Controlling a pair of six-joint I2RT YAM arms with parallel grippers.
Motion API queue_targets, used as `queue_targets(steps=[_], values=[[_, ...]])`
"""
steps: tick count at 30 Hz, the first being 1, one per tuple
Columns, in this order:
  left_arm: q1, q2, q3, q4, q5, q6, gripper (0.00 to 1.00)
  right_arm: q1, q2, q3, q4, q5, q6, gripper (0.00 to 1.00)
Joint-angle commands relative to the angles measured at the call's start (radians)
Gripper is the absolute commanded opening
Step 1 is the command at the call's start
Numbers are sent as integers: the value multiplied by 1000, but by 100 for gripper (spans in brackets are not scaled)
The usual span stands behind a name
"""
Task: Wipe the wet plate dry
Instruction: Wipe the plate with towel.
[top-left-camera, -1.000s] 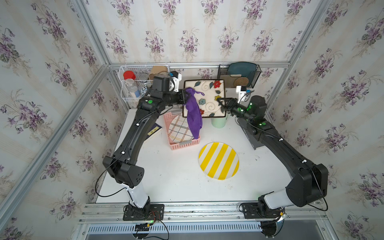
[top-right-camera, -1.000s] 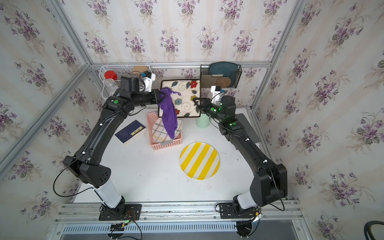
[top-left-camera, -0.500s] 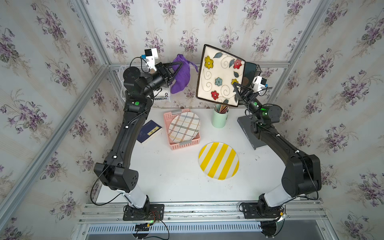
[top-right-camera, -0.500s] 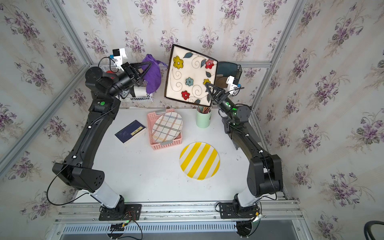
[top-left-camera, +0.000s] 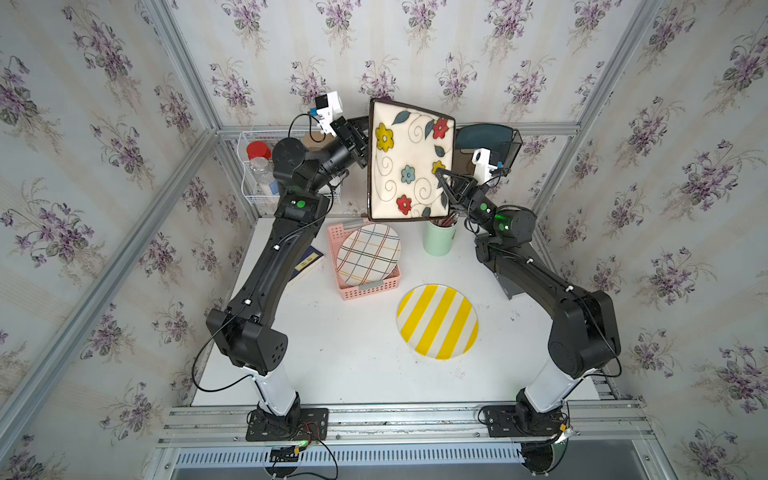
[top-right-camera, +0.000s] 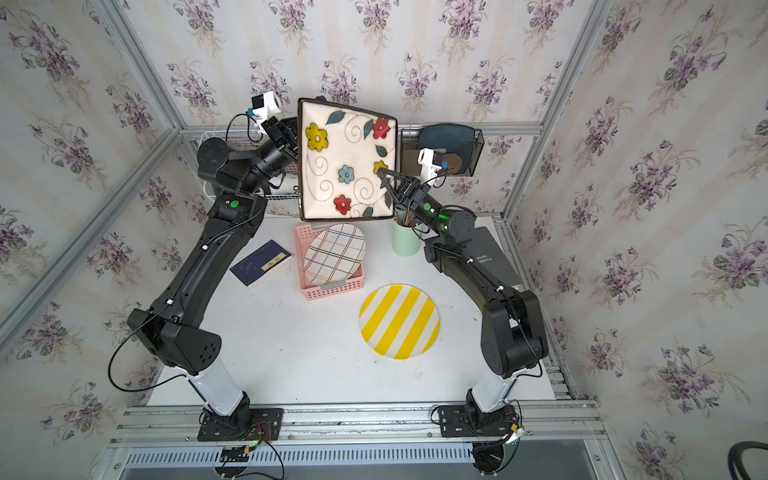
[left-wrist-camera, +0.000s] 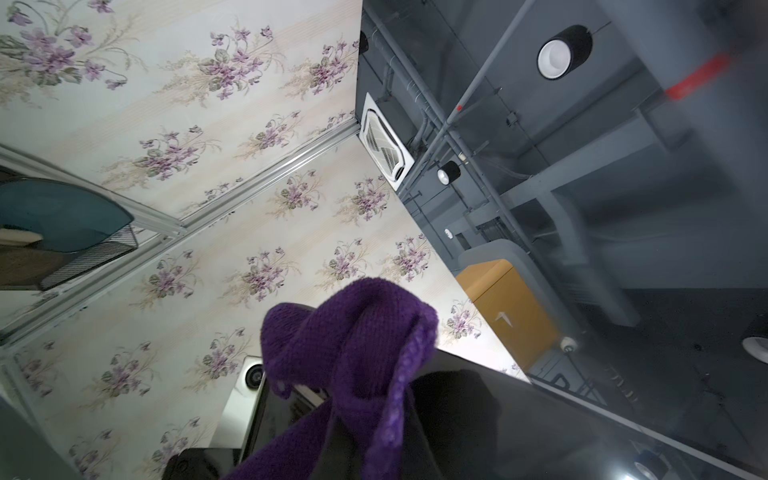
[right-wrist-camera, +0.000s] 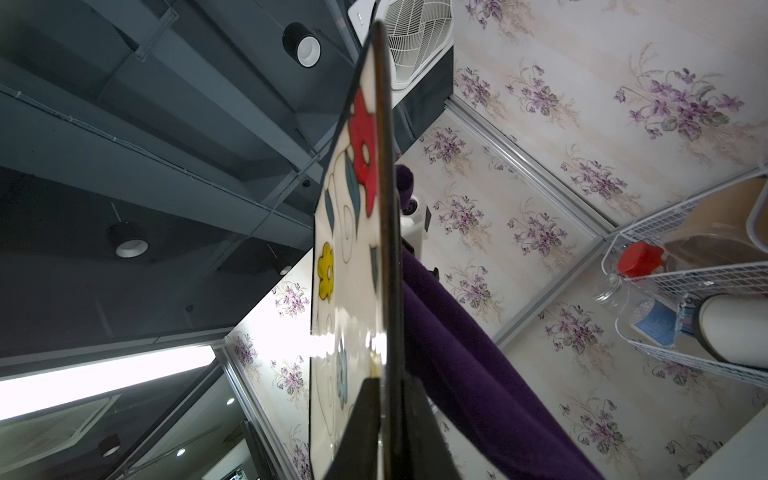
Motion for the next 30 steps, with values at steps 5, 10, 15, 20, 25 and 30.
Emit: queue_targets(steps=[5,10,15,20,25,30], values=[[-150,31,15,142,8,-83,0,-72,69,245,-23,148,-33,0],[-135,14,2,195,-29,-114,0,-162,25,202,-55,151,-37,0],[-124,53,90,190,-43,-121,0,-37,-36,72,-68,111,-81,0],[-187,101,104,195,-36,-134,0,-17,32,266,-116,156,-120,0],[-216,85,32,228,-2,-137,0,-121,73,382,-151,194,-93,0],[-155,-17,-121,275,23,-121,0,-240,-54,139,-135,273,-95,0]])
